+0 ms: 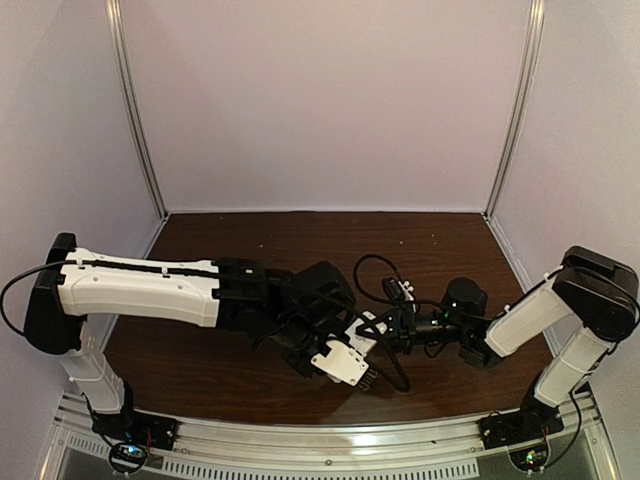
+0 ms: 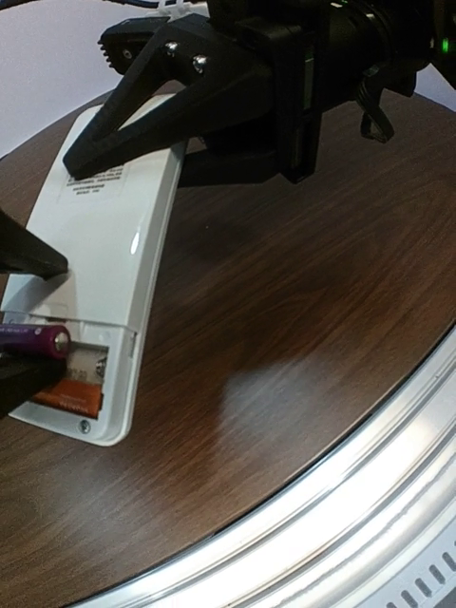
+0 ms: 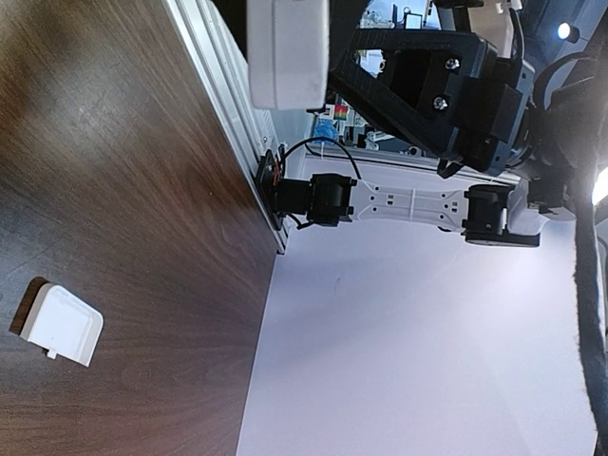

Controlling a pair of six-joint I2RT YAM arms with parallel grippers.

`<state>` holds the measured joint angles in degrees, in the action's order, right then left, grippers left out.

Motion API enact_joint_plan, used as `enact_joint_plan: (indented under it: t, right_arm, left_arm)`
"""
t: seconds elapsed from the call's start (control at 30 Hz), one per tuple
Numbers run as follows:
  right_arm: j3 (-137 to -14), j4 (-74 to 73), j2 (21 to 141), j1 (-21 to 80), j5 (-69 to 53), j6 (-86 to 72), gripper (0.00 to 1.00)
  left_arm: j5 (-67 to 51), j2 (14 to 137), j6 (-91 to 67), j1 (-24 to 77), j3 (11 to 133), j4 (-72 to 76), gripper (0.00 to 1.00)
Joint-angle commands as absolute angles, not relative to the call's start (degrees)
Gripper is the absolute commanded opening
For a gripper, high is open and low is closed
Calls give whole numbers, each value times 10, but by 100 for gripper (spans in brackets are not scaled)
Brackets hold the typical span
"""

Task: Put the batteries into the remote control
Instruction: Place the battery in the battery compartment.

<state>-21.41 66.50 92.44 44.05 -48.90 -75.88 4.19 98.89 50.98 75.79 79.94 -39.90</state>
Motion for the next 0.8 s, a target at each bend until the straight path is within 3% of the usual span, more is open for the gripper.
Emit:
enact_joint_plan:
  t: [0.0, 0.77]
  right_arm:
    - [-225, 753, 938, 440, -483, -774, 0]
    - [-223, 740, 929, 432, -487, -775, 0]
  left_arm:
    - [2, 984, 517, 759, 801, -460, 31]
    - [18, 972, 504, 760, 794, -477, 31]
